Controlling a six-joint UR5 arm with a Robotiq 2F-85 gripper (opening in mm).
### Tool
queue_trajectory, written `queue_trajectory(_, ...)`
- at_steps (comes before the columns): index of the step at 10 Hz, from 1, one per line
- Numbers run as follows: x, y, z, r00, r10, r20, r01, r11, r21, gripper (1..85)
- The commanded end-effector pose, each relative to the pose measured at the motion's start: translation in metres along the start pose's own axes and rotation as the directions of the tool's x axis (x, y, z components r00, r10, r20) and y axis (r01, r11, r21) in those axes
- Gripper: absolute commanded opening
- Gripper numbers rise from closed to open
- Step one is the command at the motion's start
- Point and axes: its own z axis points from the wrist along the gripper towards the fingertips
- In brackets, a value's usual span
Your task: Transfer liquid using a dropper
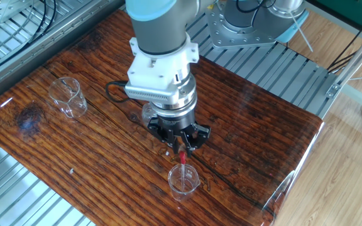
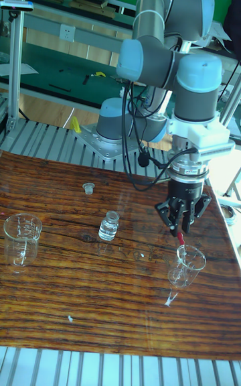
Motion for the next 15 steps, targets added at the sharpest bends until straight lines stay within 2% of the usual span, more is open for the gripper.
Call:
queue_trajectory(1,-0.006,-0.002,-0.003,0.999,-0.003,0.033,0.005,0.999,-0.048,33.3)
queue_trajectory(4,-0.015,0.009,0.0,0.998,0.018,0.056,-0.012,0.994,-0.105,33.3)
queue_trajectory(8,-0.017,0.003,0.003,0.998,0.01,0.064,-0.003,0.995,-0.103,32.7)
queue_trajectory(10,-0.013,-0.003,0.006,0.998,-0.003,0.065,0.009,0.995,-0.1,32.3)
queue_trajectory(13,-0.011,-0.001,0.006,0.997,0.007,0.073,0.002,0.993,-0.122,32.3)
queue_trajectory(15,-0.009,-0.001,0.008,0.997,0.01,0.073,-0.001,0.993,-0.12,32.0)
